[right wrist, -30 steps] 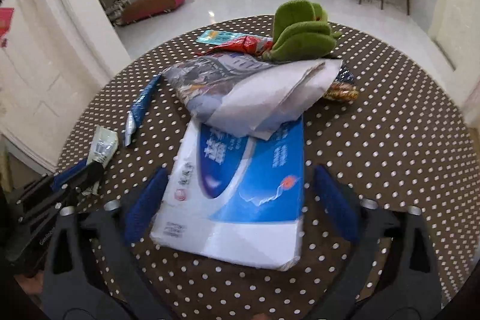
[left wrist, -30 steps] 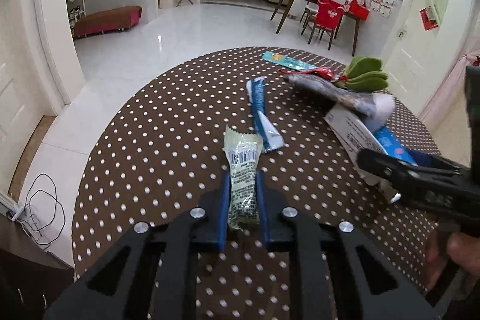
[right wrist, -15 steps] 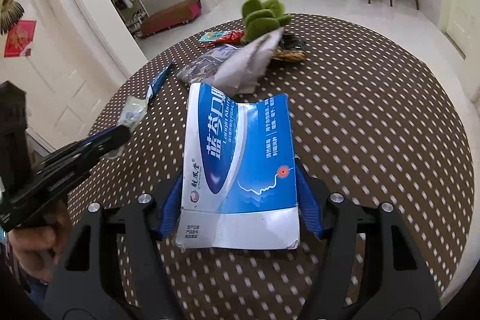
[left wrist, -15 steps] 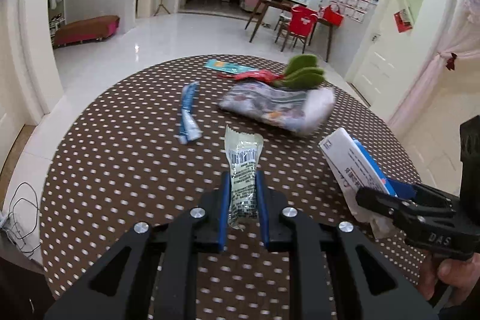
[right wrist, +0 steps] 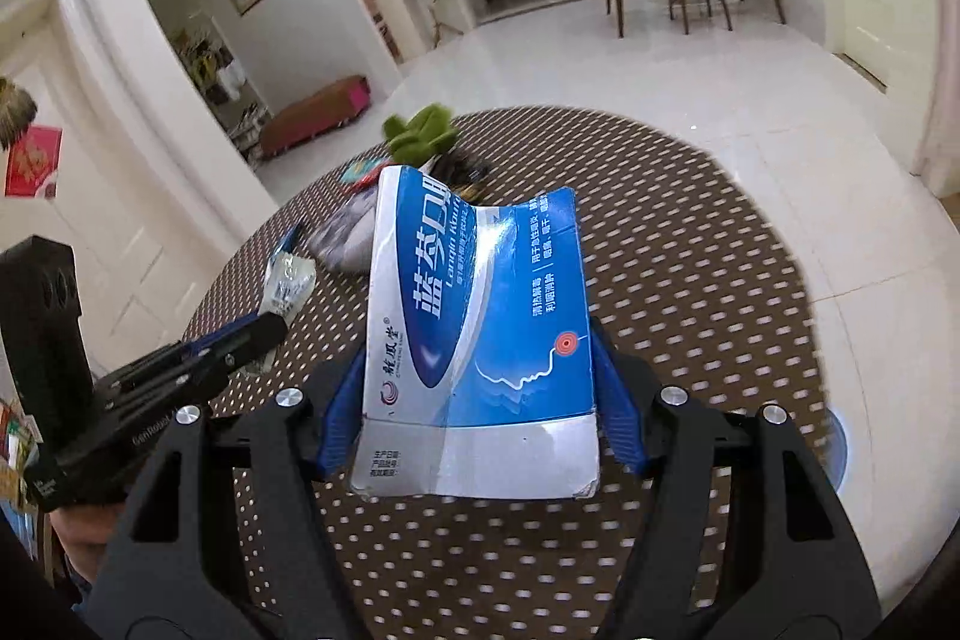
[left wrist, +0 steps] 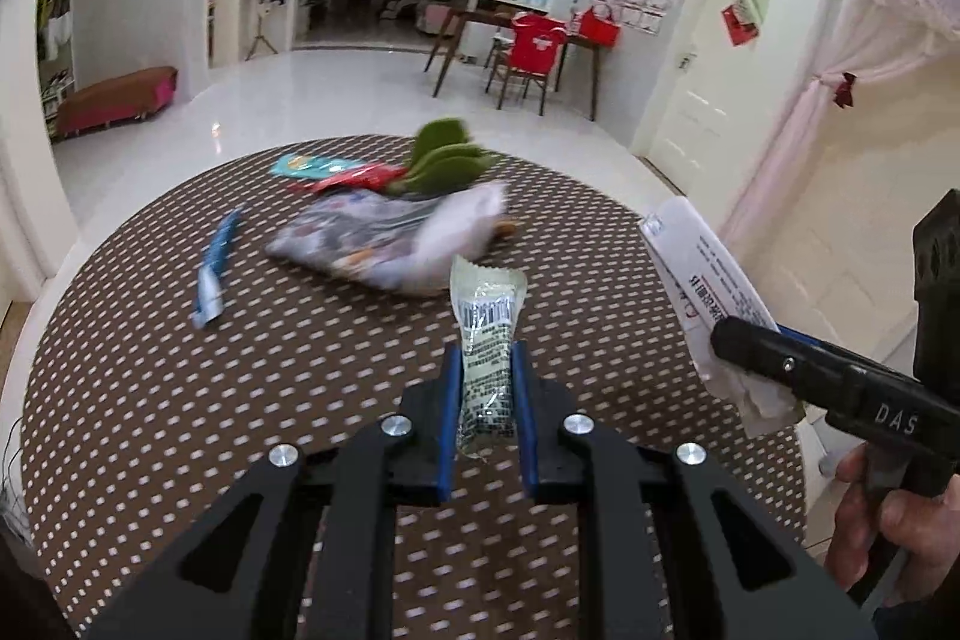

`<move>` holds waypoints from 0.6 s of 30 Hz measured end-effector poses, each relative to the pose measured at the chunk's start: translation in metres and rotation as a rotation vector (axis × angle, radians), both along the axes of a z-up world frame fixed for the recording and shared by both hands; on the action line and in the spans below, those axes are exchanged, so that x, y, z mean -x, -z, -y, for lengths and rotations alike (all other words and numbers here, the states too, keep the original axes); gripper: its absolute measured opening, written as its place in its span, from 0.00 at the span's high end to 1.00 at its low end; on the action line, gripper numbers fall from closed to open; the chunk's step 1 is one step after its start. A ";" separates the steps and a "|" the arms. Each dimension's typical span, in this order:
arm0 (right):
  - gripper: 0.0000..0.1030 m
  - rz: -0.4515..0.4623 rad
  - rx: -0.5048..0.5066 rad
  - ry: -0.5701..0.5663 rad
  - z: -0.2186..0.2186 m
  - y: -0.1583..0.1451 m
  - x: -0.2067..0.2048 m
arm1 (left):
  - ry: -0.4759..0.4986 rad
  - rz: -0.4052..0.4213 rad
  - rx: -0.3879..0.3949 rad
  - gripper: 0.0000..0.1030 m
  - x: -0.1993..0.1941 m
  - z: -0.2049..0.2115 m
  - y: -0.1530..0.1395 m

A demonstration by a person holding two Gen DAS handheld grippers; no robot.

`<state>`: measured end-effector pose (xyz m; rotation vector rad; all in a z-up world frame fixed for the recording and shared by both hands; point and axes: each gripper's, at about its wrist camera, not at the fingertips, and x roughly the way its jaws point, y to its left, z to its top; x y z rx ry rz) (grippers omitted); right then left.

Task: Collect trash
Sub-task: 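Carry the wrapper and toothpaste box to the blue bucket and open both grippers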

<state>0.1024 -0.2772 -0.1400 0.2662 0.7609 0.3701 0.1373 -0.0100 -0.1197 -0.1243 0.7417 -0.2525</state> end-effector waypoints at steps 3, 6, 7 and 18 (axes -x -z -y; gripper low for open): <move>0.37 0.014 -0.010 0.036 0.022 -0.004 0.003 | 0.041 0.019 0.001 0.85 -0.006 0.024 -0.008; 0.37 0.025 -0.020 0.074 0.046 -0.008 0.007 | 0.086 0.026 0.006 0.85 -0.010 0.050 -0.013; 0.37 0.031 -0.024 0.093 0.056 -0.009 0.009 | 0.102 0.024 0.011 0.85 -0.011 0.058 -0.013; 0.36 -0.029 -0.058 0.392 0.196 0.020 0.032 | 0.308 -0.016 0.041 0.85 -0.028 0.172 -0.009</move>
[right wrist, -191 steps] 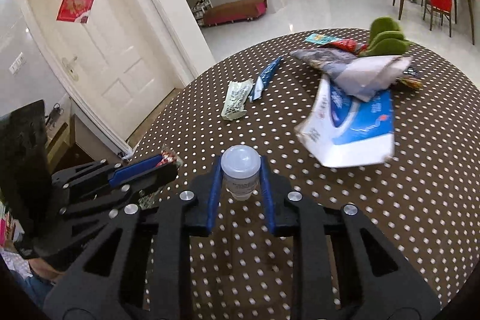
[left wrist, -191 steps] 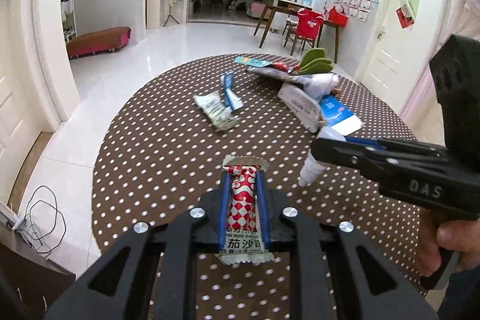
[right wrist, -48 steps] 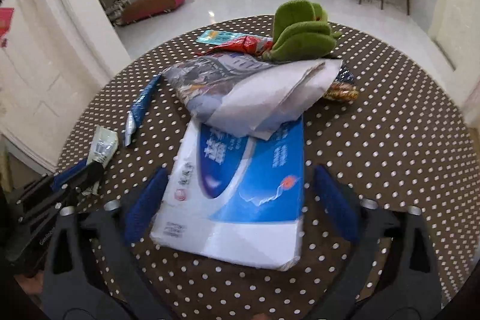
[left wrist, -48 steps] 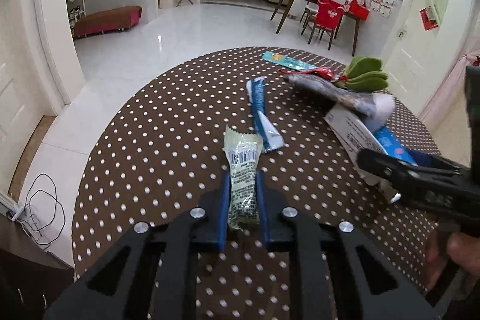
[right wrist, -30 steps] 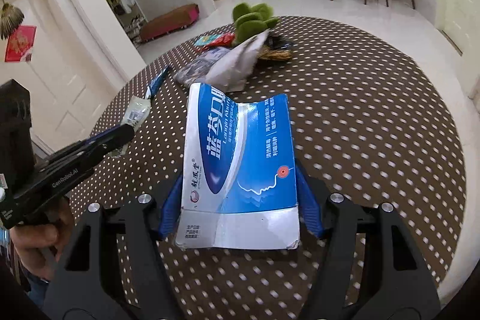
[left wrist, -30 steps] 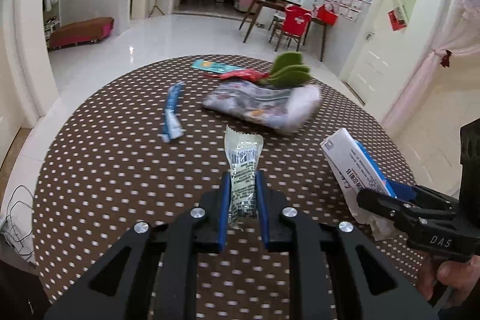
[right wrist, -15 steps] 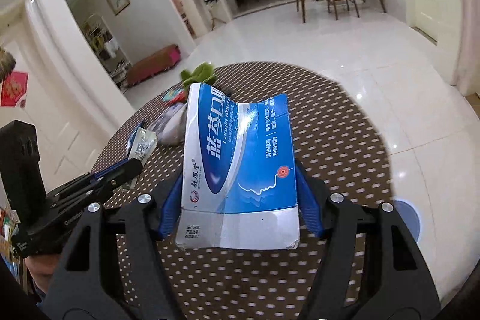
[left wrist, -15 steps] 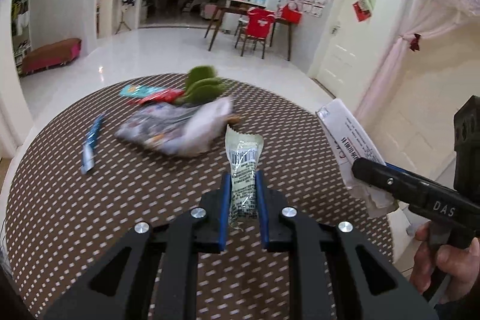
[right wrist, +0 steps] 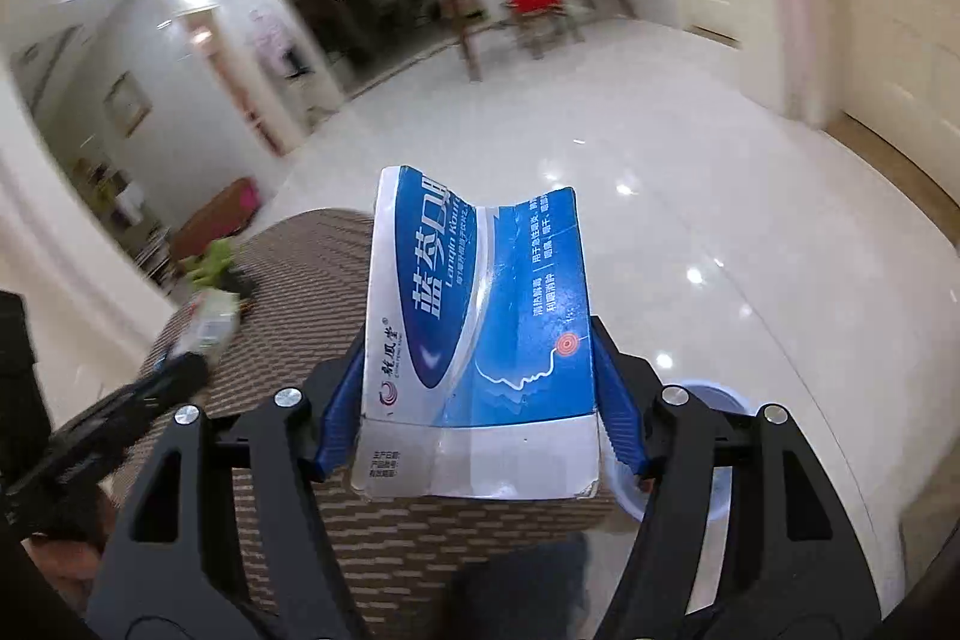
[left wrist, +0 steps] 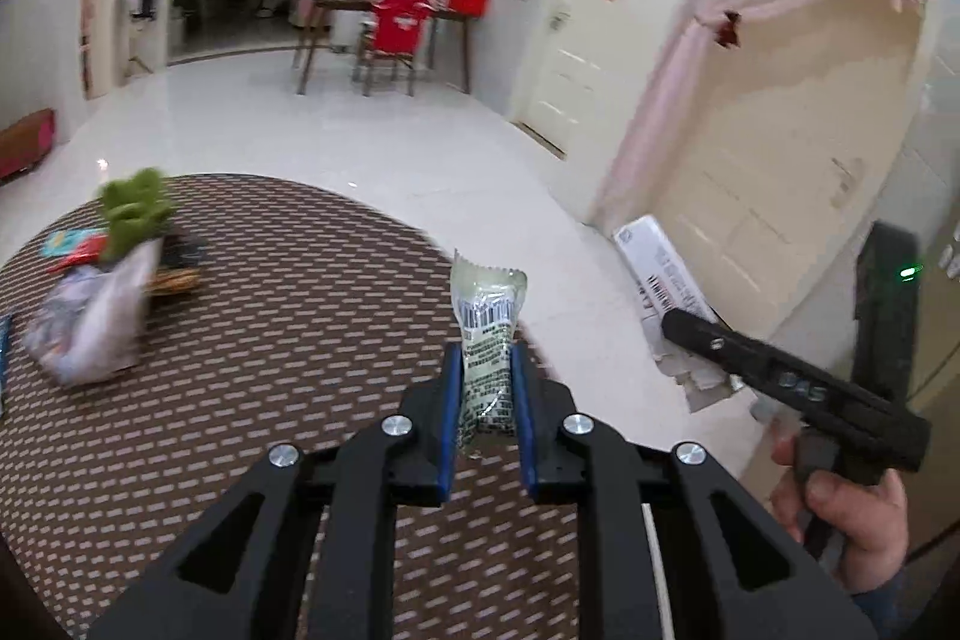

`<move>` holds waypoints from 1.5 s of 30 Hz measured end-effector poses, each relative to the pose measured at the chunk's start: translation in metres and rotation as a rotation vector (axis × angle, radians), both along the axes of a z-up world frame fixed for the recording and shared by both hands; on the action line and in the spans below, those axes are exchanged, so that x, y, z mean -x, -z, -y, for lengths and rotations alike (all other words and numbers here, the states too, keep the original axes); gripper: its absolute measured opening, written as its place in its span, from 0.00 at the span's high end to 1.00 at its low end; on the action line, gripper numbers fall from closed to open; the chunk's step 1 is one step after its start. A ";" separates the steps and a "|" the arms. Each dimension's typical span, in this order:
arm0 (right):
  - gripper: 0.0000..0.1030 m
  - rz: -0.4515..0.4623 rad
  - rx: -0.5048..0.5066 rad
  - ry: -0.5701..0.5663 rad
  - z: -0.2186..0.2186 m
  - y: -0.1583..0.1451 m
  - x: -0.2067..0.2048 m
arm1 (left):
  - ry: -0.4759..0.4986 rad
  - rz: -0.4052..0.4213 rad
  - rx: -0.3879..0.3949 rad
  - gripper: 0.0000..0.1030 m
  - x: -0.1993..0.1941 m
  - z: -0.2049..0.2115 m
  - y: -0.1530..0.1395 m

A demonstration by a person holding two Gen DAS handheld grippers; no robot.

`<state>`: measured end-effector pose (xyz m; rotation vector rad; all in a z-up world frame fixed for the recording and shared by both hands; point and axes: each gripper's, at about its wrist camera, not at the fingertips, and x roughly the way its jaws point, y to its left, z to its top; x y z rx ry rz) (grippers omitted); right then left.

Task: Collect trash
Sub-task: 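Carry the wrapper and toothpaste box to the blue bucket and open both grippers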

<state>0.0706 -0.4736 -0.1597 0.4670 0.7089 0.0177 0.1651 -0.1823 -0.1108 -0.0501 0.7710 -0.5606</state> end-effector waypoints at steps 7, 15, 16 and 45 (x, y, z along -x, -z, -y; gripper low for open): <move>0.35 -0.161 -0.077 0.118 0.065 0.073 -0.002 | 0.121 -0.064 -0.031 0.85 -0.008 0.077 0.025; 0.14 -0.308 -0.128 0.177 0.105 0.156 -0.020 | 0.200 -0.113 -0.093 0.85 -0.020 0.141 0.050; 0.14 -0.321 -0.139 0.184 0.110 0.165 -0.022 | 0.212 -0.123 -0.104 0.85 -0.023 0.149 0.054; 0.06 0.030 -0.111 0.417 0.153 0.030 0.051 | 0.232 -0.259 -0.167 0.11 -0.053 0.203 0.093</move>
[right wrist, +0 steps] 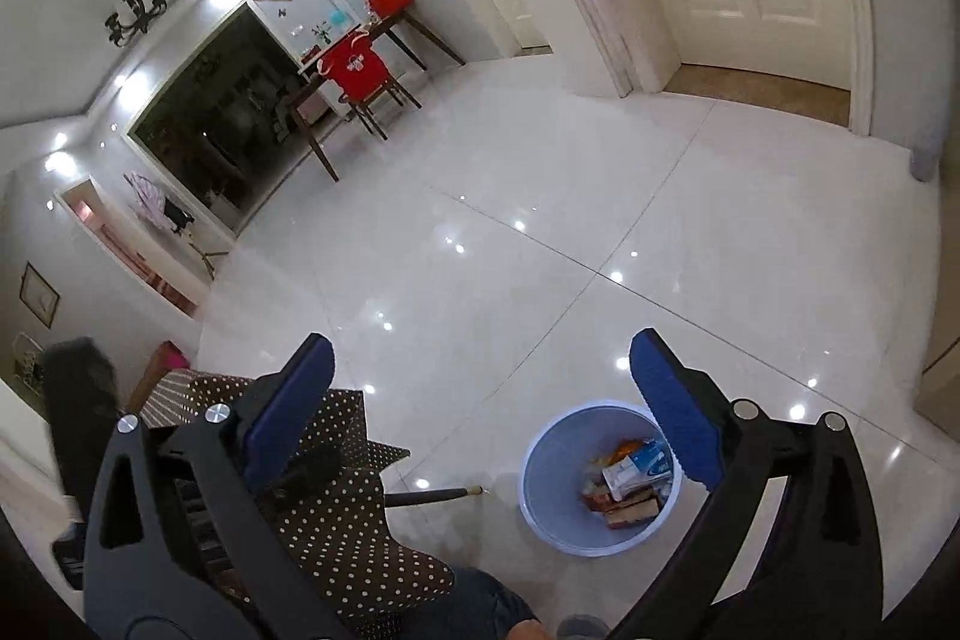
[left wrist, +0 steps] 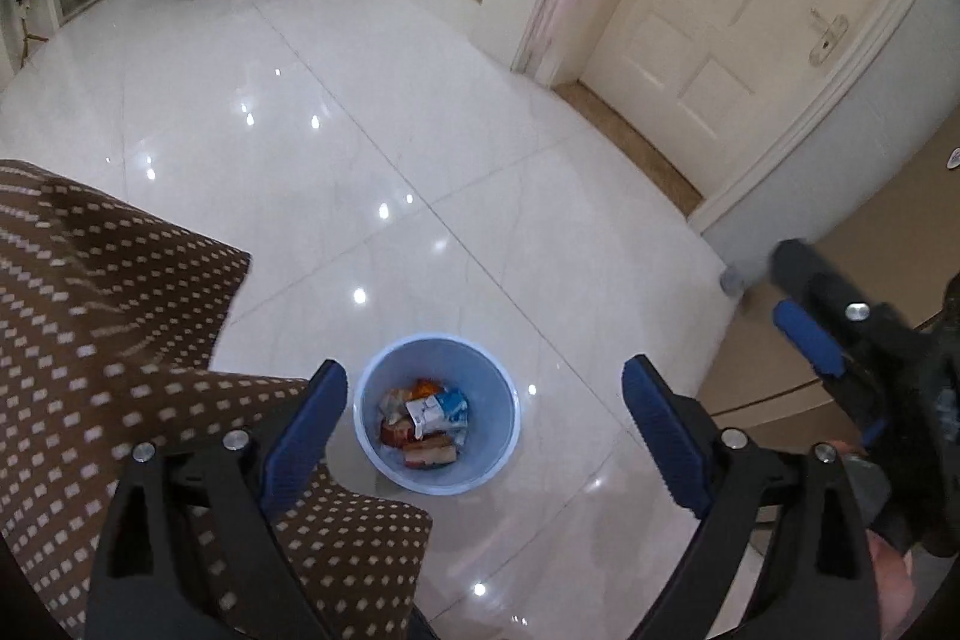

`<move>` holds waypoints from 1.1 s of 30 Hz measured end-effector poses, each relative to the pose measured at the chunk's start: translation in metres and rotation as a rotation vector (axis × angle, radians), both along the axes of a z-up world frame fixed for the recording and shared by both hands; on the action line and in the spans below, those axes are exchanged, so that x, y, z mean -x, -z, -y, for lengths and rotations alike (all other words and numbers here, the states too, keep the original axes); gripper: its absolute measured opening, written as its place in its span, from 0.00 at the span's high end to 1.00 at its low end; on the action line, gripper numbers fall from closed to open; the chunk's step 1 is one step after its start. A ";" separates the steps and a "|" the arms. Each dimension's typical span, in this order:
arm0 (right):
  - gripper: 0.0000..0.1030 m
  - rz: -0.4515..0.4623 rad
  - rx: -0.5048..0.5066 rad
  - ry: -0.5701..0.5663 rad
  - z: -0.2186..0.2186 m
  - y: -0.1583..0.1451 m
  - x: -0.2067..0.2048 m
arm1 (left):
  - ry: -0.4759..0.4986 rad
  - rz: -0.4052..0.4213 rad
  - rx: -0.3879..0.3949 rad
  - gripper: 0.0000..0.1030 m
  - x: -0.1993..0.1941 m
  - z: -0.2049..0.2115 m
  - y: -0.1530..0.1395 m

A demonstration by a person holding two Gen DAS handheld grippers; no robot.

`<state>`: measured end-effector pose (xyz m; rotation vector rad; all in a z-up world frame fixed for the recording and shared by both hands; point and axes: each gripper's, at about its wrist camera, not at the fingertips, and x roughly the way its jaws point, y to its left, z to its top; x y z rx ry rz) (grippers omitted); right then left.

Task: Collect trash
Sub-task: 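Move both open tools back over the table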

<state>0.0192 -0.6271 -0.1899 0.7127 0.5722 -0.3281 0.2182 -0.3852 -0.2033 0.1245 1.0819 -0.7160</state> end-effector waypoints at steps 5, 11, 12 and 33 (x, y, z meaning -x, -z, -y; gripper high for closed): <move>0.06 0.004 0.042 -0.007 -0.017 -0.011 -0.005 | -0.017 0.091 0.012 0.10 0.017 -0.025 -0.029; 0.06 0.032 0.124 -0.032 -0.050 -0.039 -0.005 | -0.054 0.176 0.052 0.10 0.035 -0.063 -0.063; 0.06 0.044 0.160 -0.038 -0.058 -0.045 -0.004 | -0.059 0.185 0.057 0.10 0.036 -0.067 -0.067; 0.06 0.096 0.324 -0.347 -0.209 -0.101 -0.050 | -0.269 0.431 0.139 0.09 0.074 -0.221 -0.136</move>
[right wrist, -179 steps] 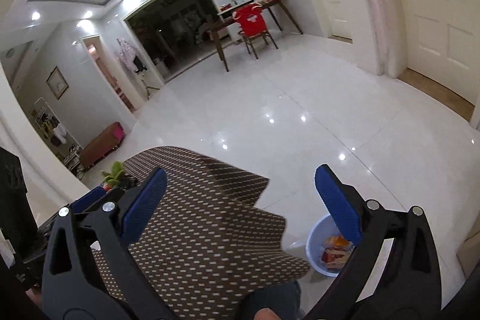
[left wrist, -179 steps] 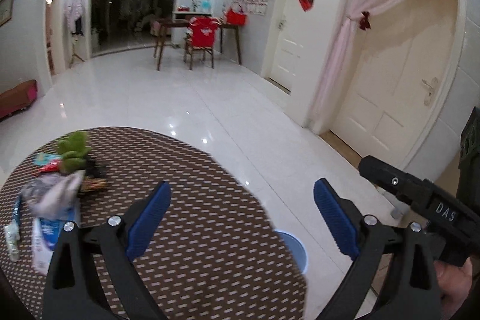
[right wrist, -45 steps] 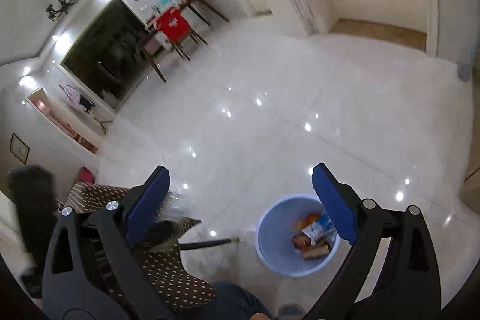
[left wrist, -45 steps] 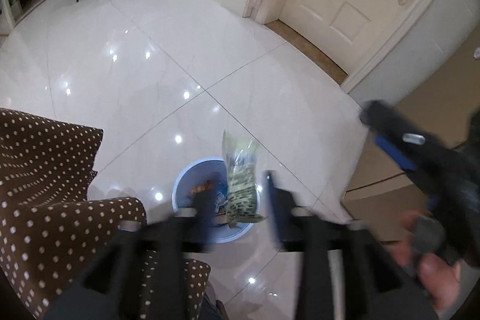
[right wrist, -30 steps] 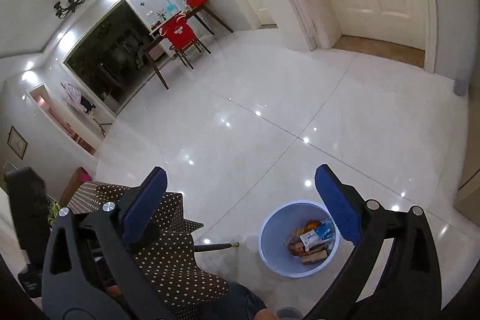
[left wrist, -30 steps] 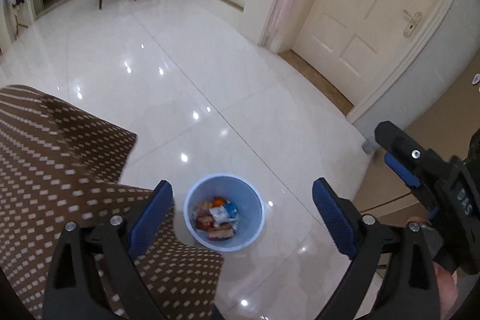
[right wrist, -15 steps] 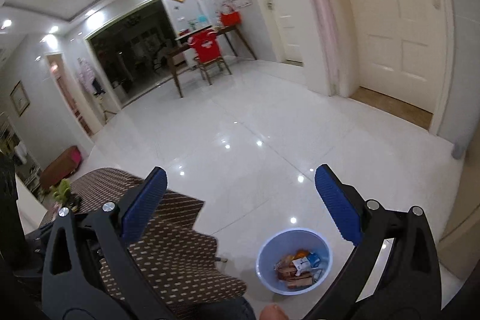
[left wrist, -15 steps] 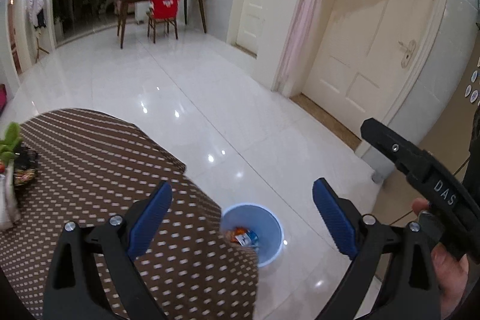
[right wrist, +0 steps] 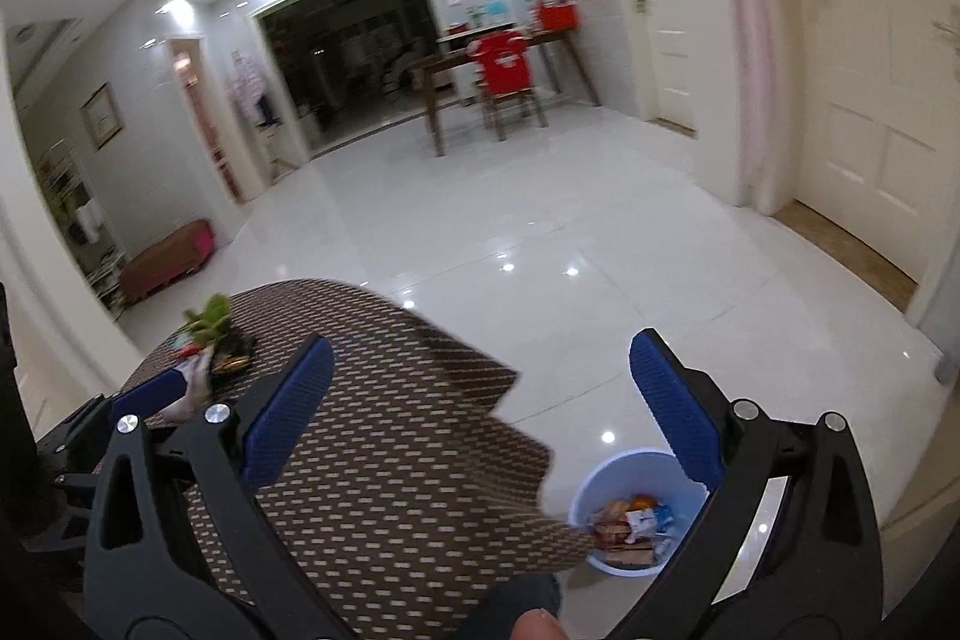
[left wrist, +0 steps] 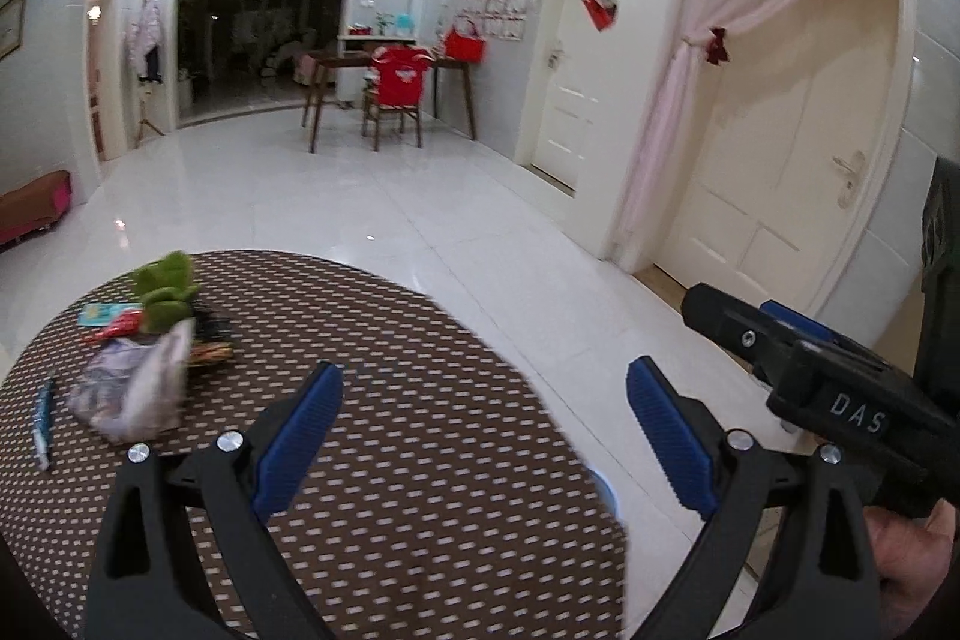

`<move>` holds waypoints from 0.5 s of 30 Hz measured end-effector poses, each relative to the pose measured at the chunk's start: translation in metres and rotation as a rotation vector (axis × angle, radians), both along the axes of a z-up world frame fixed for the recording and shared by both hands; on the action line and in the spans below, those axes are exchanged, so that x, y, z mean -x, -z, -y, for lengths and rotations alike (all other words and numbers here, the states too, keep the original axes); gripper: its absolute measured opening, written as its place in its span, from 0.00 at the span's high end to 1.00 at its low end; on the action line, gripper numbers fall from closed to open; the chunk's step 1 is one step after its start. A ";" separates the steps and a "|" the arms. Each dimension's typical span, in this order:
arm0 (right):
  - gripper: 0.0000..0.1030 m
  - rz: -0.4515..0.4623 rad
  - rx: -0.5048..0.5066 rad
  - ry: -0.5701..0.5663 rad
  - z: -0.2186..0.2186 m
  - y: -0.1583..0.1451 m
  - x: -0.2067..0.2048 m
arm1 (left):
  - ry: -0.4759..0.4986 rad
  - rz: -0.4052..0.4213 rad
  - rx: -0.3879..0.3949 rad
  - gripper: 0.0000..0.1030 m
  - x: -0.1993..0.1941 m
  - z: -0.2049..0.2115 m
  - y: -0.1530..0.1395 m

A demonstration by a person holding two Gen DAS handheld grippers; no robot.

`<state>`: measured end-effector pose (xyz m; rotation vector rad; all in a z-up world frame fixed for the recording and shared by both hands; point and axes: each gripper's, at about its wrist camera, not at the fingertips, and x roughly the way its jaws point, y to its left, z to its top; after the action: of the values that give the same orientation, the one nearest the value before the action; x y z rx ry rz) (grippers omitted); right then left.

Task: Collect trash
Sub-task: 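Move both open tools back over the table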

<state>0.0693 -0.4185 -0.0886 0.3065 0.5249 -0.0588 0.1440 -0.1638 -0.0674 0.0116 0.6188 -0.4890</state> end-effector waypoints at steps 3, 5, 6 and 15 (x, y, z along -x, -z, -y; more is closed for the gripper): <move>0.06 -0.006 0.009 -0.063 -0.029 0.000 -0.009 | -0.068 0.021 -0.010 0.09 0.002 -0.033 0.000; 0.06 -0.017 0.015 -0.116 -0.052 0.001 -0.020 | -0.127 0.035 -0.017 0.09 0.002 -0.059 0.001; 0.06 -0.030 0.022 -0.145 -0.066 0.003 -0.028 | -0.163 0.038 -0.020 0.09 0.001 -0.074 0.002; 0.06 -0.126 0.052 -0.341 -0.177 0.027 -0.083 | -0.413 -0.006 -0.028 0.09 -0.020 -0.208 0.018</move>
<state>0.1526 -0.2418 -0.1157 0.1595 0.6931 0.2400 0.1641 0.0446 -0.0851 -0.0898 0.6149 -0.0803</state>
